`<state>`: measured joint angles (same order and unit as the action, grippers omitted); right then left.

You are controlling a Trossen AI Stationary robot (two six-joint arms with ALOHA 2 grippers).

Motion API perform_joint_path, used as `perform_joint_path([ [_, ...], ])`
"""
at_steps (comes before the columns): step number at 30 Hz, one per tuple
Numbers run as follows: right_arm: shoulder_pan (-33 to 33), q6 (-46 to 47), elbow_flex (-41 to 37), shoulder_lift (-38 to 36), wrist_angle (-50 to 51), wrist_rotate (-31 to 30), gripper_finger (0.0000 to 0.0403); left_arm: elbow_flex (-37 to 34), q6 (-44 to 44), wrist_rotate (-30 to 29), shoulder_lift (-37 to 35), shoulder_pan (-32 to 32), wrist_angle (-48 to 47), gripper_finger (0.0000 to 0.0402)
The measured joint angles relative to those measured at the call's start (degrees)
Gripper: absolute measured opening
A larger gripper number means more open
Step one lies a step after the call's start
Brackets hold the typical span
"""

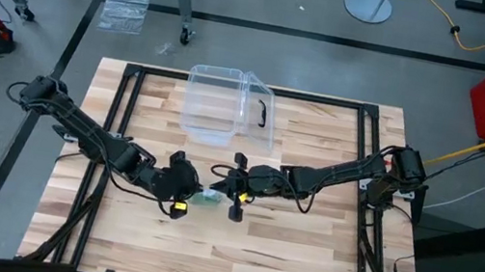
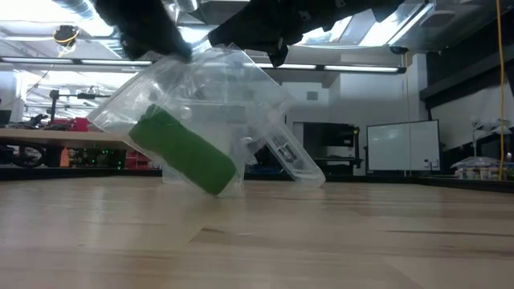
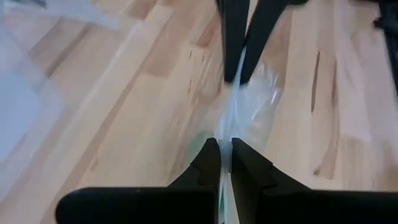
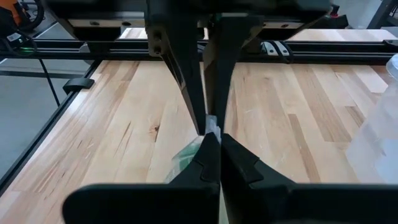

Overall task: Roll bandage
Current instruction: Close the transparent zip bag

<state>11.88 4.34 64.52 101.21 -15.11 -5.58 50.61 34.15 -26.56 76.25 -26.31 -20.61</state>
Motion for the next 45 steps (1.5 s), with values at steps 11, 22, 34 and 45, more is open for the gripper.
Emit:
perform_joint_path([
  [11,0.0,0.0,-0.01,0.0,-0.04,0.07,0.0,-0.07,8.86,1.31,0.0,-3.7,-6.68,0.0007],
  [22,0.07,0.0,-0.01,0.0,-0.17,0.67,0.0,-0.09,18.93,3.03,0.0,-8.18,-9.8,0.0007],
  [34,0.09,-0.07,0.01,0.0,0.02,0.78,0.0,-0.15,28.94,7.09,0.02,-13.51,-13.81,0.0007],
  [45,0.07,-0.11,0.03,0.0,-0.49,2.17,0.0,-0.19,34.51,6.17,0.04,-16.8,-15.1,0.0011],
])
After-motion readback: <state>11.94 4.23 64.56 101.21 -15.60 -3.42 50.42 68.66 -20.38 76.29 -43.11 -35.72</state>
